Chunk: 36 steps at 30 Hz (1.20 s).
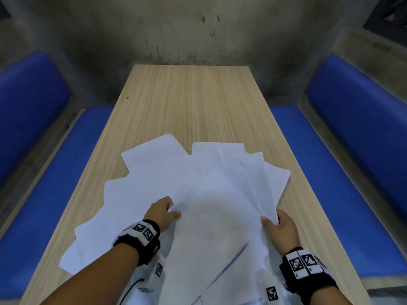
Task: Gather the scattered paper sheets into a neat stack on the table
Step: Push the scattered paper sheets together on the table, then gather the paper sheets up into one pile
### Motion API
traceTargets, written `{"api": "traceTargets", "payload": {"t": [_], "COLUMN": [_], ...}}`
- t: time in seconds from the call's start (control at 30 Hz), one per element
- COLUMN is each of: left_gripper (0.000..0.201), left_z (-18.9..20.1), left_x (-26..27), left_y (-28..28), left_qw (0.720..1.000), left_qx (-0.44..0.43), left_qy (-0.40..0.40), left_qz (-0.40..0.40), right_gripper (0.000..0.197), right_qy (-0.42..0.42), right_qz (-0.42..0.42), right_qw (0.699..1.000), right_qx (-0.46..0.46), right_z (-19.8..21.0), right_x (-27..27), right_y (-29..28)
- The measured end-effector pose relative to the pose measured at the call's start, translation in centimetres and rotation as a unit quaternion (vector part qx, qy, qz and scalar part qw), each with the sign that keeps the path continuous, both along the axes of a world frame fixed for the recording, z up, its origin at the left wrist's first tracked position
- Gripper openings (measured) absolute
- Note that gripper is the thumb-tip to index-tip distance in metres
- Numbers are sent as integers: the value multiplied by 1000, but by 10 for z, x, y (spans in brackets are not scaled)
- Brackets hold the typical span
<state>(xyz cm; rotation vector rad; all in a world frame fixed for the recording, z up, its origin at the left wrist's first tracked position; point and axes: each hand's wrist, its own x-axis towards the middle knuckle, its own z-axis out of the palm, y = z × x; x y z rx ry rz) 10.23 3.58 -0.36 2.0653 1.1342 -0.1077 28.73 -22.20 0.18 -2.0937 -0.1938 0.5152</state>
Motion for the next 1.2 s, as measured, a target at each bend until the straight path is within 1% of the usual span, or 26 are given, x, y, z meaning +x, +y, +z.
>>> {"api": "traceTargets", "payload": {"t": [0.03, 0.1, 0.13, 0.17, 0.2, 0.27, 0.3, 0.33, 0.37, 0.43, 0.47, 0.5, 0.6, 0.7, 0.77, 0.87, 0.97, 1.03, 1.07, 1.13, 1.17, 1.2], "left_gripper": [38, 39, 40, 40, 39, 22, 29, 38, 39, 37, 34, 31, 24, 23, 23, 24, 36, 47, 55, 71, 76, 78], "left_z": [-1, -5, -8, -9, -7, -7, -8, -8, -8, -8, -7, -9, -9, -11, -11, -9, -5, 6, 12, 28, 39, 45], "left_x": [-3, -7, -8, -7, -6, -4, -4, -6, -9, -17, -20, -24, -28, -28, -28, -29, -27, -25, -24, -20, -15, -11], "left_y": [-3, -10, -15, -21, -29, -43, -48, -52, -54, -55, -56, -55, -56, -56, -57, -59, -59, -63, -65, -74, -81, -86], "left_qw": [1000, 998, 997, 997, 996, 994, 994, 992, 985, 953, 937, 930, 928, 927, 928, 928, 926, 910, 902, 885, 876, 873], "left_qx": [-13, -30, -42, -53, -63, -88, -93, -96, -116, -192, -221, -235, -237, -237, -235, -235, -256, -293, -309, -342, -360, -365], "left_qy": [-22, -46, -48, -48, -49, -54, -60, -71, -97, -159, -176, -183, -193, -202, -203, -204, -199, -226, -241, -282, -303, -313], "left_qz": [6, 27, 36, 43, 41, 23, 26, 44, 81, 174, 204, 216, 215, 211, 204, 205, 195, 186, 180, 139, 108, 80], "right_gripper": [17, 46, 57, 57, 47, 27, 23, 22, 22, 22, 23, 24, 26, 19, 22, 27, 39, 42, 41, 38, 34, 31], "right_qy": [28, 108, 144, 162, 162, 135, 120, 107, 95, 77, 69, 62, 56, 36, 41, 50, 72, 92, 100, 107, 106, 109], "right_qz": [-3, -8, -2, 3, 10, 15, 19, 24, 30, 31, 29, 22, -13, -51, -101, -154, -193, -191, -172, -108, -74, -36], "right_qw": [999, 994, 989, 986, 986, 990, 992, 994, 995, 996, 997, 997, 997, 996, 989, 978, 964, 959, 961, 972, 977, 980], "right_qx": [15, 36, 39, 46, 47, 29, 22, 17, 18, 24, 27, 31, 51, 60, 99, 134, 168, 190, 191, 177, 167, 163], "right_z": [-2, -11, -15, -19, -19, -14, -9, -6, -2, 6, 11, 14, 25, 41, 54, 70, 68, 63, 67, 76, 80, 84], "right_x": [1, 0, -1, -2, -5, -8, -9, -7, -4, 5, 9, 17, 43, 70, 82, 100, 112, 111, 102, 78, 64, 47], "right_y": [-1, -4, -5, -4, -3, 1, 2, 2, 1, -3, -5, -8, -17, -25, -30, -37, -42, -42, -39, -28, -22, -13]}}
